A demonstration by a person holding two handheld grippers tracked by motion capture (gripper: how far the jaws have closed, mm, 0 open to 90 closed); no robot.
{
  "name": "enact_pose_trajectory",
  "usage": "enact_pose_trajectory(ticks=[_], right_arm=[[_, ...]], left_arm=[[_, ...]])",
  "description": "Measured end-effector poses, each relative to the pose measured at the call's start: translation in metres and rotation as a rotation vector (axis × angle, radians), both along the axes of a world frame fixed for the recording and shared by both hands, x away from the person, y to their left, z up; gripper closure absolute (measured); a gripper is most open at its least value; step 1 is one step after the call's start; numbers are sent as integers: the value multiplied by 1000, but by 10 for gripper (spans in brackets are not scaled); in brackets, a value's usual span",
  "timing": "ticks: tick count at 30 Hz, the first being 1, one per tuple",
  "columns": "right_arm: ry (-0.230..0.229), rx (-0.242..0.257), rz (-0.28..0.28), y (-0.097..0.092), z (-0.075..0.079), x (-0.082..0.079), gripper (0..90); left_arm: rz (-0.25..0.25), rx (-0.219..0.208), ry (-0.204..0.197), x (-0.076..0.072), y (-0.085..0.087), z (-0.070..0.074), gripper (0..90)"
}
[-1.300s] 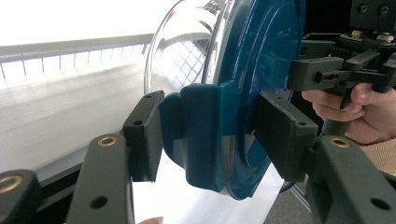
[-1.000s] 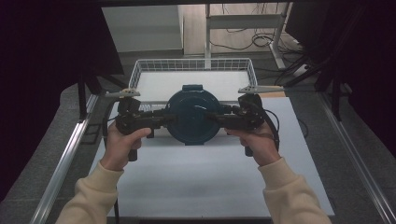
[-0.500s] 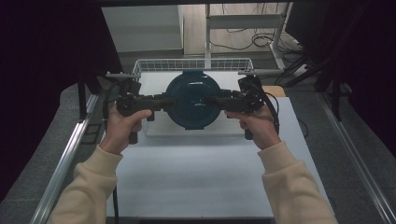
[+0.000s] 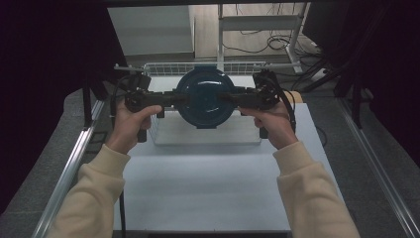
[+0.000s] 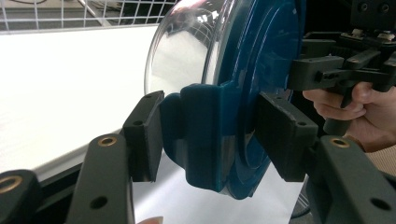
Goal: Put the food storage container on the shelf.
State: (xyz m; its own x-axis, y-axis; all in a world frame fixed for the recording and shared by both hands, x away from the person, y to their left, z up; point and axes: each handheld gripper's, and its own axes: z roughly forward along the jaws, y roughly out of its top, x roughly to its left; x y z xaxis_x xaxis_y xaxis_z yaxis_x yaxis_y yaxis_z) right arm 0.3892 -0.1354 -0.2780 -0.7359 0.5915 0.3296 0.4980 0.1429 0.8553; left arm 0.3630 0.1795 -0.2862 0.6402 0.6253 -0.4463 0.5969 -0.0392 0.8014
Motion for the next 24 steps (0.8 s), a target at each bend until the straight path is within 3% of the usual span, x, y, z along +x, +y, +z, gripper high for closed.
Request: enact_pose_trajectory(ticks=[14,24], right_arm=[[22,16,-24,-1,7,40,341],[81,16,-40,2,-9,69,341]], left_arm=[[-11,-13,21,43,1,7,441],[-12,-16,77,76,4,-12,438]])
